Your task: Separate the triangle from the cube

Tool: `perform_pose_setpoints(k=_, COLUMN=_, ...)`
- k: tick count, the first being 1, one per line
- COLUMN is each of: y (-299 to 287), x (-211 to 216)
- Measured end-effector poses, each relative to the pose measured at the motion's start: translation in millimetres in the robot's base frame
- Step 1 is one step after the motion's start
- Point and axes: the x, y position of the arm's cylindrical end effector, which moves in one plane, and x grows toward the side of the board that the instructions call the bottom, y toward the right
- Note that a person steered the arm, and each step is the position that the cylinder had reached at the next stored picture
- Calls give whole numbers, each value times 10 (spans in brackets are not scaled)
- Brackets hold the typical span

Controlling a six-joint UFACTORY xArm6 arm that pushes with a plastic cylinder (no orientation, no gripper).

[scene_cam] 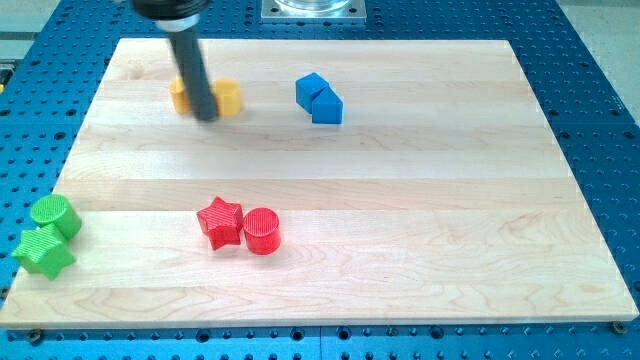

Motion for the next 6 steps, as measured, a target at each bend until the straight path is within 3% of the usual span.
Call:
perform_pose_setpoints(k=2, y=786, x=-510)
perform_pose_setpoints(k=5, y=927, x=71)
perform_pose_setpoints(k=6, y=1284, x=137)
